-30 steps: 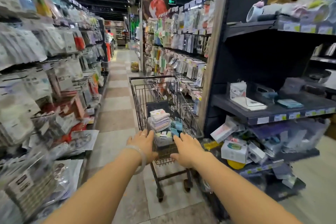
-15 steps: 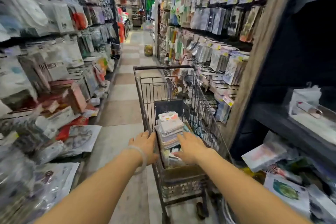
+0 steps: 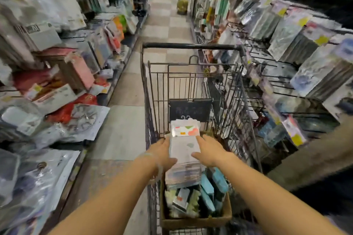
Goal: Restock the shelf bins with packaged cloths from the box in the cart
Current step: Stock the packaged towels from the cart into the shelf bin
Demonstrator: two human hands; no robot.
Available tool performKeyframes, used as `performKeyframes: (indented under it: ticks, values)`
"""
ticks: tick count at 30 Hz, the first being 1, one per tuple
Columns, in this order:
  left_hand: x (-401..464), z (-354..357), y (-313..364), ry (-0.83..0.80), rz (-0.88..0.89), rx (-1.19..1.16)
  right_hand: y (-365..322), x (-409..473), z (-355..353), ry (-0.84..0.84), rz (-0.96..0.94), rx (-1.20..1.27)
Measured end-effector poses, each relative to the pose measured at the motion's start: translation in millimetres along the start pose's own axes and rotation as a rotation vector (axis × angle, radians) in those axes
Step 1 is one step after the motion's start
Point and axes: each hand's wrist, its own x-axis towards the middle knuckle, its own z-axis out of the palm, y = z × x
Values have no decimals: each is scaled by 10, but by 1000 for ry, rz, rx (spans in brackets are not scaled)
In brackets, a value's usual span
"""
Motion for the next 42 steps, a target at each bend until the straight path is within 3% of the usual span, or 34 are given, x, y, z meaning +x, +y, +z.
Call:
performKeyframes:
  ticks: [7,14,20,24,28,34,37,42]
  values:
    - [667,189,-99,-74,-44,-259,193,865,246,-9,131,228]
    - [1203,345,-225,-104,-137,-348,265,1606,420,84,337,469]
    - [1418,369,-322,-144,-162,-428,331,1739,515,81,464,474]
    - [1449,317,-335,-154,-142,-424,369,1704,486,147,398,639]
    - [1430,210,-320,-104,-165,-474,344,1553,343,212,295,1047]
    - [1393,-41,-218,-25,-323,-1103,313,1220,0,33,191,1484]
    - [1369,-154,-172,35,-356,-1394,294,1165,-79,-8,179,1555]
    - [1319,-187,-227,175,-400,-1206,465,1215,-13,-18,258,1415]
